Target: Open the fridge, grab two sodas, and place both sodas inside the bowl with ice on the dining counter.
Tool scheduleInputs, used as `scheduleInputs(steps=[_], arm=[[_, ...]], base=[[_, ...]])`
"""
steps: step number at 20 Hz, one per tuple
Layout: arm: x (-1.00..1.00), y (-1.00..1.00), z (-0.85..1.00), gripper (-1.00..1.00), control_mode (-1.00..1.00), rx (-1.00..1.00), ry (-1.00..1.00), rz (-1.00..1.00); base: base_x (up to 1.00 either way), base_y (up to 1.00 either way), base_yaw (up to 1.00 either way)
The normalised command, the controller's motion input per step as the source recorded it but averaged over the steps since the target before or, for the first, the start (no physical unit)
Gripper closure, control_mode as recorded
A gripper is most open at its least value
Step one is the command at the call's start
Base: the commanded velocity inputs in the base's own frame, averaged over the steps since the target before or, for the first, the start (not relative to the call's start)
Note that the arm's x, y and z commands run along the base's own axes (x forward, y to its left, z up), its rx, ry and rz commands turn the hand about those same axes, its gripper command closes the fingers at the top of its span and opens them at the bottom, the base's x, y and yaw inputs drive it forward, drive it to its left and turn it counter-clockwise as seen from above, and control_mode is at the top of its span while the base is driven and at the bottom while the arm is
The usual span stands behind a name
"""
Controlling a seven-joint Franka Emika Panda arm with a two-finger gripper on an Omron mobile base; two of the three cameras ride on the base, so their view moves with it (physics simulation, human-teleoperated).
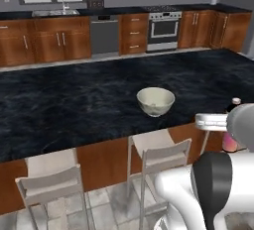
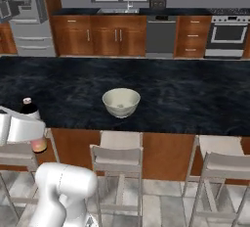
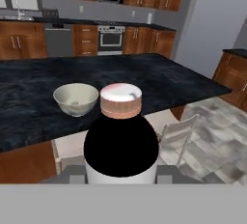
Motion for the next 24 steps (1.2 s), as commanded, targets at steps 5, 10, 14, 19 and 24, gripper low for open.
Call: scheduleInputs(steps=[5, 10, 14, 19, 24], arm=[[0.0, 0.0, 0.0, 1.0, 1.0, 0.0, 0.0, 0.0], [0.0, 0.0, 0.0, 1.0, 1.0, 0.0, 0.0, 0.0], [0.18, -0.15, -0.01, 1.0, -1.0, 0.02, 0.0, 0.05], [0.81, -0.65, -0.04, 1.0, -1.0, 0.11, 0.06, 0.16], [0.92, -0.34, -0.09, 1.0, -1.0, 0.05, 0.23, 0.1]], base=[[0.69, -0.34, 0.37], [0.61, -0.41, 0.36], [0.5, -0.36, 0.2], [0.0, 0.0, 0.0], [0.0, 0.0, 0.0]])
